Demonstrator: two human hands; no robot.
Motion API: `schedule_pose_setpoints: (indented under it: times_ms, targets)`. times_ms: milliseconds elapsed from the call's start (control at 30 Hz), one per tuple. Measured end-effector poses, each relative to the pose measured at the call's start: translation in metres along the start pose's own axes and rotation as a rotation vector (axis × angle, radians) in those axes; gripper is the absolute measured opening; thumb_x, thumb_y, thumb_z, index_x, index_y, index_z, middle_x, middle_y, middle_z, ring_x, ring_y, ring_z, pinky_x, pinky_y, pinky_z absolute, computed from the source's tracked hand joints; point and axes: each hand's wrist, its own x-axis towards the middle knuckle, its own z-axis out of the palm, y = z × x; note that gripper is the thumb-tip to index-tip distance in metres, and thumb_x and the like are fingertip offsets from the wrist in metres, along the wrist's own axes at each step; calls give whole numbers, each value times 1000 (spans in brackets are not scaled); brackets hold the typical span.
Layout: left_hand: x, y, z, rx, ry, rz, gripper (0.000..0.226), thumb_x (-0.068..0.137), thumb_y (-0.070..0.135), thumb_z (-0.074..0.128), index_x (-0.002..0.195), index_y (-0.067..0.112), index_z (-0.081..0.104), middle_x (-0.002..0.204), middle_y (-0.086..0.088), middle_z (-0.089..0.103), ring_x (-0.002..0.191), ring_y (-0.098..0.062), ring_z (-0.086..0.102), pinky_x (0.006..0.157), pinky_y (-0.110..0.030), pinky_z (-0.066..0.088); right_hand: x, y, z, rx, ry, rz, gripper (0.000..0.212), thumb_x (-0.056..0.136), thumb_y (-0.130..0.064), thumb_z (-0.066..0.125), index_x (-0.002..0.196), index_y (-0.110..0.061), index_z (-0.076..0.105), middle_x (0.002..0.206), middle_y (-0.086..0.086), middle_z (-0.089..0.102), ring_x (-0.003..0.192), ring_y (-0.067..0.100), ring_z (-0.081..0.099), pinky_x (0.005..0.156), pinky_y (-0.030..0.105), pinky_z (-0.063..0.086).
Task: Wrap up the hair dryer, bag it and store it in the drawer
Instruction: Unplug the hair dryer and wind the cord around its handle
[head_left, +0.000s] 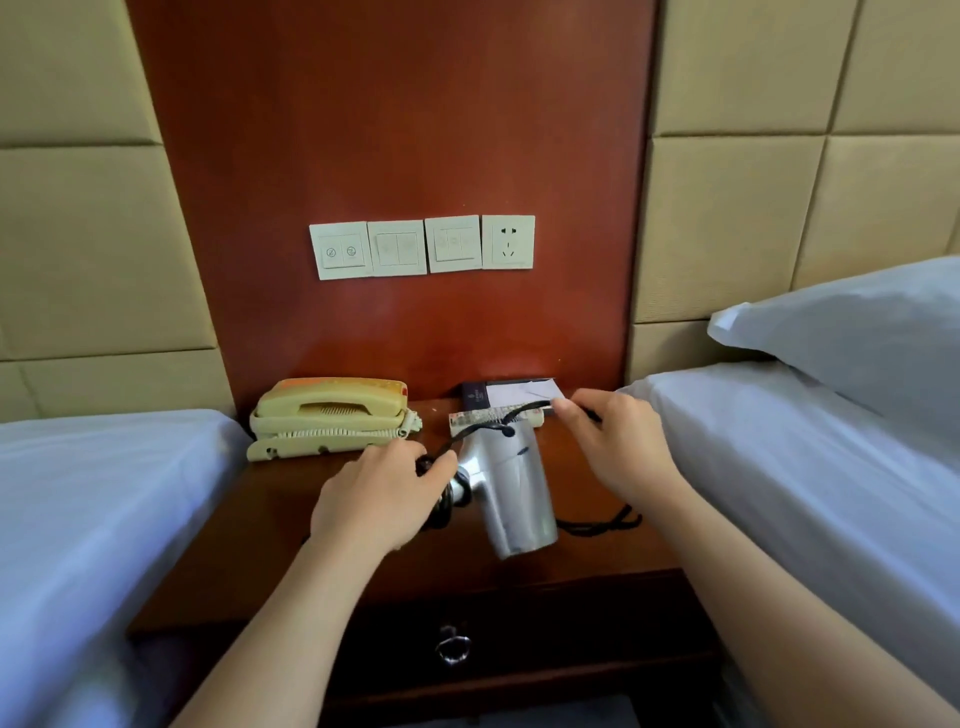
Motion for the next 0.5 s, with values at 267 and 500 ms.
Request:
schedule_pose_setpoints:
  times_ms: [267, 500]
  targets:
    - [-6, -11, -4, -134, -186, 4, 46, 89, 55, 37, 105, 21, 64, 45, 3, 49, 41, -18, 63, 65, -31, 53, 9, 18, 1, -166, 58, 20, 53, 91, -50, 46, 52, -19, 30, 48, -4, 37, 68, 38, 53, 52, 32, 32]
    - [1, -17, 2, -574, -463, 44, 29, 92, 42, 48, 77, 20, 59, 57, -15, 50, 42, -27, 52, 39, -22, 39, 16, 29, 16, -347, 154, -78, 52, 88, -55, 47, 53, -17, 42, 54, 14, 59, 58, 40, 57, 48, 29, 29]
